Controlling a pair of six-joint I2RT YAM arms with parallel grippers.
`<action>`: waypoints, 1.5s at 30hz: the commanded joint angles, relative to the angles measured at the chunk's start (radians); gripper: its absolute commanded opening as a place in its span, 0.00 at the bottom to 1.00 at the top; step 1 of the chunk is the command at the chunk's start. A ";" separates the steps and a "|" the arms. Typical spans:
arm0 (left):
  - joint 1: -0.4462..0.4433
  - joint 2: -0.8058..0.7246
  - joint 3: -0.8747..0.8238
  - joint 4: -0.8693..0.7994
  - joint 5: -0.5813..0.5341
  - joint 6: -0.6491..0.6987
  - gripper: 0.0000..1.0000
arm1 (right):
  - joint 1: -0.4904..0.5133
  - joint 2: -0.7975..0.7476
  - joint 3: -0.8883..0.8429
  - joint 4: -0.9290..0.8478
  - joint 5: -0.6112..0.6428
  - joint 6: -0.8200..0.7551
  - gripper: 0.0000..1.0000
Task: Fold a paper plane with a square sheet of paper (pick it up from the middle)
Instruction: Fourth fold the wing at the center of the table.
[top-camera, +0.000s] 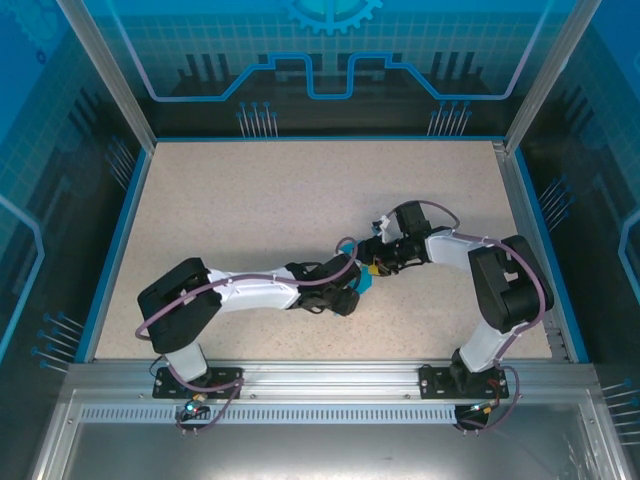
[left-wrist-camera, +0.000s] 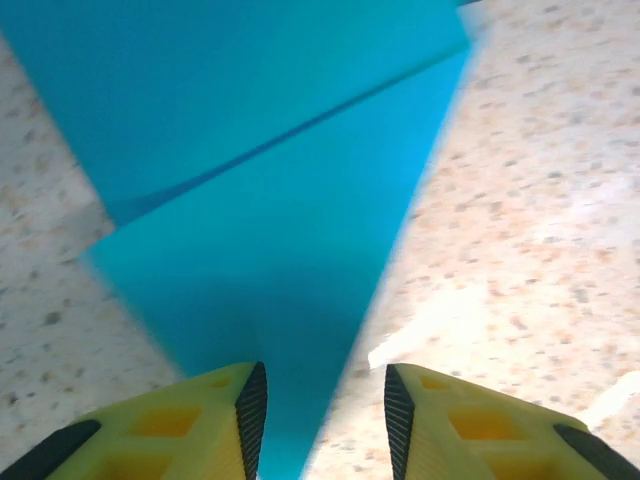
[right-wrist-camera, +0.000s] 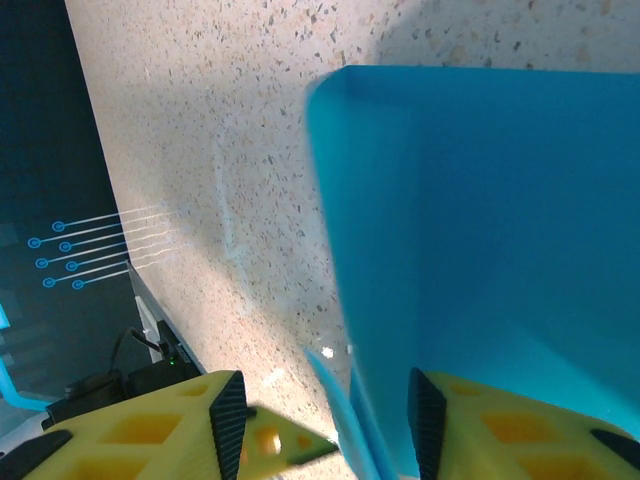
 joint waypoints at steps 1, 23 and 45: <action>-0.022 0.026 0.041 -0.037 -0.093 0.028 0.37 | 0.017 0.008 0.026 0.008 -0.007 0.008 0.48; -0.098 0.027 -0.001 0.007 -0.242 0.007 0.53 | 0.008 0.028 0.053 -0.035 -0.010 -0.016 0.29; -0.102 0.080 0.022 -0.045 -0.325 -0.037 0.27 | -0.012 0.007 0.045 -0.051 -0.006 -0.017 0.23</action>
